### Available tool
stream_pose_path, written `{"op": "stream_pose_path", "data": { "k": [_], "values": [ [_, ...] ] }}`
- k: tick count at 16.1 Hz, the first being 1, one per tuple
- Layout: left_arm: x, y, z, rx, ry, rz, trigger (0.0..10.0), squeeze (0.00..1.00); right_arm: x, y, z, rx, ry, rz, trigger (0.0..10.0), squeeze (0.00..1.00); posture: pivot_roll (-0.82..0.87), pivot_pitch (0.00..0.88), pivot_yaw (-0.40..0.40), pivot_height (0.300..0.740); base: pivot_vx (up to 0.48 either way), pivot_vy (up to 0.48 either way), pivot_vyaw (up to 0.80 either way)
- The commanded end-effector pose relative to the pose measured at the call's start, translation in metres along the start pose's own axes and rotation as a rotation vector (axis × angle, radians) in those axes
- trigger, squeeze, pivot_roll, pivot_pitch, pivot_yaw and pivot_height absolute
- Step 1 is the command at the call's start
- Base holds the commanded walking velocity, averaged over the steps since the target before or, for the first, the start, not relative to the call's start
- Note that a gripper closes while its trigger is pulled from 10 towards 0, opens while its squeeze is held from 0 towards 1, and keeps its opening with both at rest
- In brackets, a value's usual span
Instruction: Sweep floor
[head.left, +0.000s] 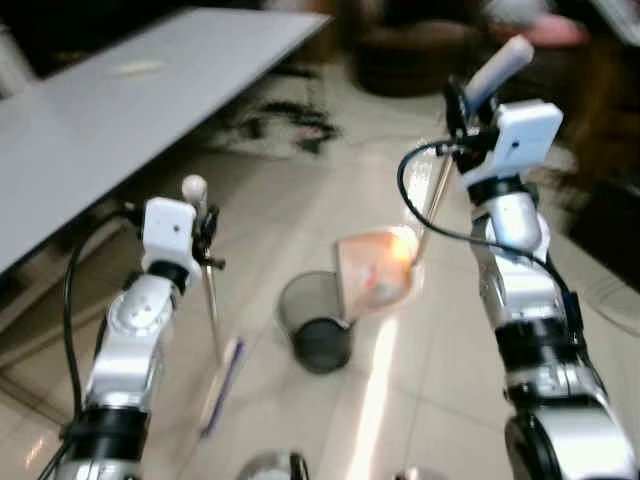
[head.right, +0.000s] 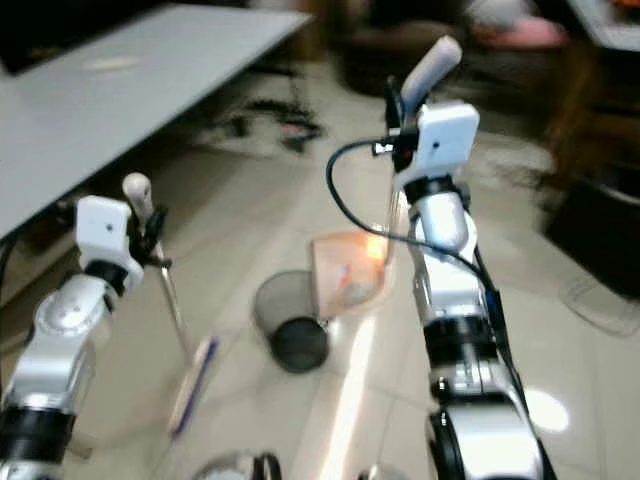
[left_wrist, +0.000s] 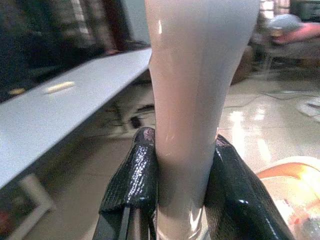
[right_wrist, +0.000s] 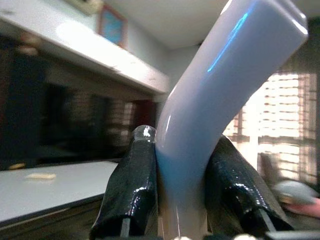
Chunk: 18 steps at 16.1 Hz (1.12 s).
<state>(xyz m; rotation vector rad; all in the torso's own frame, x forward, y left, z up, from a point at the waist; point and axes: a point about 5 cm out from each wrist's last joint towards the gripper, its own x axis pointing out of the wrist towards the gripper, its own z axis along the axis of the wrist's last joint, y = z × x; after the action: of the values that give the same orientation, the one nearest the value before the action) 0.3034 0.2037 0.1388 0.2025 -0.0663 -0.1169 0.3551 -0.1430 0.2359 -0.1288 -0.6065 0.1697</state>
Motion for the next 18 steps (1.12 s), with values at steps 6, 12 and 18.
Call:
{"op": "stream_pose_path", "data": {
  "k": [6, 12, 18],
  "values": [
    [-0.024, 0.02, 0.014, 0.066, -0.022, 0.007, 10.0, 0.0, 0.025, 0.02, 0.012, -0.035, -0.164, 0.025, 10.0, 0.0, 0.2, 0.159, 0.106, 0.74, 0.0, 0.0, 0.0],
    [-0.063, 0.033, 0.014, 0.111, 0.033, 0.036, 10.0, 0.0, 0.033, 0.031, 0.012, -0.098, -0.212, 0.131, 10.0, 0.0, 0.23, 0.225, 0.075, 0.74, 0.0, 0.0, 0.0],
    [-0.076, 0.03, 0.015, 0.106, 0.07, 0.043, 10.0, 0.0, 0.035, 0.076, 0.027, -0.128, -0.339, 0.359, 10.0, 0.0, 0.23, 0.257, 0.06, 0.74, 0.0, 0.0, 0.0]
  ]
}}
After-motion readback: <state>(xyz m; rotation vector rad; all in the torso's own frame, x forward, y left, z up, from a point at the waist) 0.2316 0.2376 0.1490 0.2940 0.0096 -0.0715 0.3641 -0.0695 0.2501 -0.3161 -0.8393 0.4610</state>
